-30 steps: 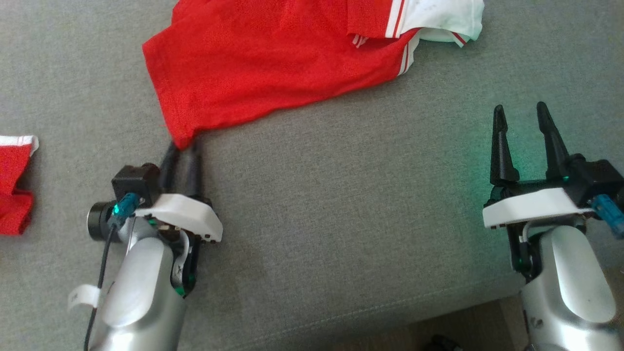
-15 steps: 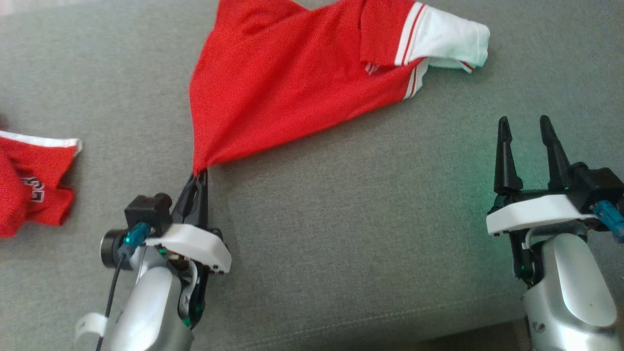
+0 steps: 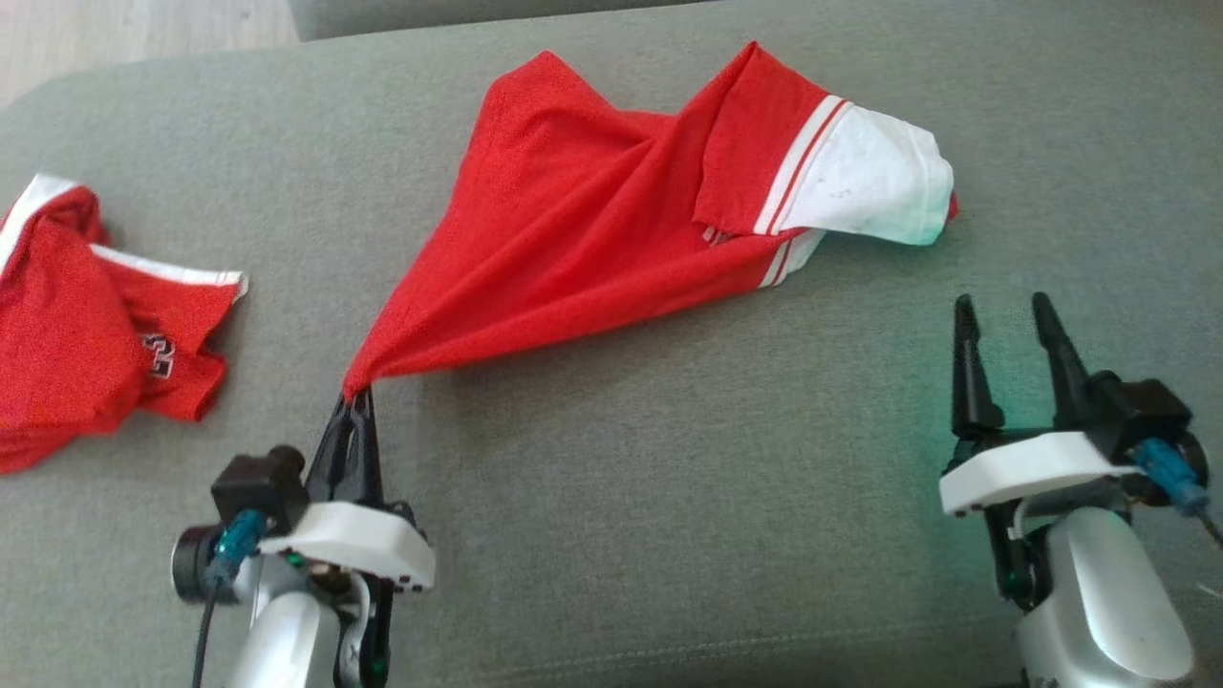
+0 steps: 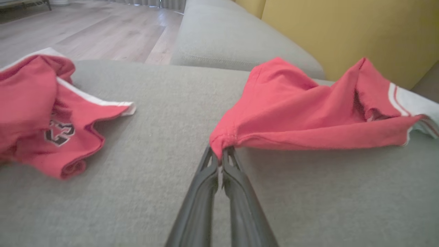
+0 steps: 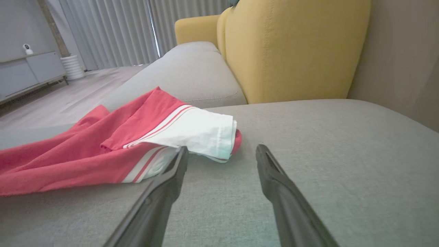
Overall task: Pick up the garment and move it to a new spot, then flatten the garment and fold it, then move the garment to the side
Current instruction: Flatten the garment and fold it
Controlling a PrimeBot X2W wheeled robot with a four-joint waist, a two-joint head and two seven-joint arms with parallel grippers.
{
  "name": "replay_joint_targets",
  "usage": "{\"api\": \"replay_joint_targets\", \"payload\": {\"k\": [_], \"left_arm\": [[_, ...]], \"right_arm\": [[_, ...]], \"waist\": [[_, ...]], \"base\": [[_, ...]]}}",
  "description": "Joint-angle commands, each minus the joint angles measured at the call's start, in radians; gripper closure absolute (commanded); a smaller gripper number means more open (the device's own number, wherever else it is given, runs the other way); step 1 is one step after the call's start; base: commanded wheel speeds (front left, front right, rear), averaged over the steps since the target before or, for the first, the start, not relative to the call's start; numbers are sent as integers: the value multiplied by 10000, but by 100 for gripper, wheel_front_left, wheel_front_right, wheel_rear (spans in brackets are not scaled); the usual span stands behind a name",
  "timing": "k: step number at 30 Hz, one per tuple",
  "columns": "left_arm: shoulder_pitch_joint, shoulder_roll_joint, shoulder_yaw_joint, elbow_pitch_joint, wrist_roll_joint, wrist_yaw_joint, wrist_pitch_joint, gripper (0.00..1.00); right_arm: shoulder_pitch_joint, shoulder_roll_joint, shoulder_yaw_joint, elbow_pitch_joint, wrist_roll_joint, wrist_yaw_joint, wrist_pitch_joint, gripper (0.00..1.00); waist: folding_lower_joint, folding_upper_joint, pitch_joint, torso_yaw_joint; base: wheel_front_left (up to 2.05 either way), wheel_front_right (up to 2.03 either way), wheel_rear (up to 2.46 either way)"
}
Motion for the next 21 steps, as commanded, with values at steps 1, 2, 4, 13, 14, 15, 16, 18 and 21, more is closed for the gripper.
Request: {"api": "replay_joint_targets", "payload": {"k": [1, 2, 4, 13, 14, 15, 16, 18, 21], "left_arm": [[-170, 89, 402, -101, 8, 92, -51, 0], [-175, 89, 379, -16, -12, 97, -51, 0], [-181, 89, 236, 95, -39, 75, -51, 0], [-401, 89, -597, 182, -164, 7, -51, 0], [-438, 89, -672, 158, -175, 12, -51, 0], [-477, 89, -737, 139, -185, 13, -51, 0], [-520, 89, -795, 120, -189, 12, -51, 0], [-600, 89, -873, 79, -208, 7, -51, 0], [-739, 89, -914, 6, -262, -5, -51, 0]], "right_arm": [[-104, -16, 323, -220, 0, 67, -109, 0], [-121, -16, 383, -184, -28, 67, -109, 0], [-211, -16, 485, -115, -122, 67, -109, 0], [-1400, -16, 8, 833, -1406, 67, -109, 0], [-1521, -16, -106, 946, -1634, 67, -109, 0], [-1633, -16, -199, 1038, -1862, 67, -109, 0], [-1729, -16, -301, 1128, -2037, 67, -109, 0], [-1903, -16, -450, 1282, -2488, 67, -109, 0], [-2179, -16, -583, 1457, -3007, 67, -109, 0]], "waist": [[0, 0, 99, 114], [0, 0, 153, 174], [0, 0, 269, 309], [0, 0, 817, 884], [0, 0, 876, 941], [0, 0, 935, 993], [0, 0, 997, 1042], [0, 0, 1110, 1120], [0, 0, 1291, 1230]], "base": [[0, 0, 0], [0, 0, 0], [0, 0, 0], [0, 0, 0], [0, 0, 0], [0, 0, 0], [0, 0, 0], [0, 0, 0], [0, 0, 0]]}}
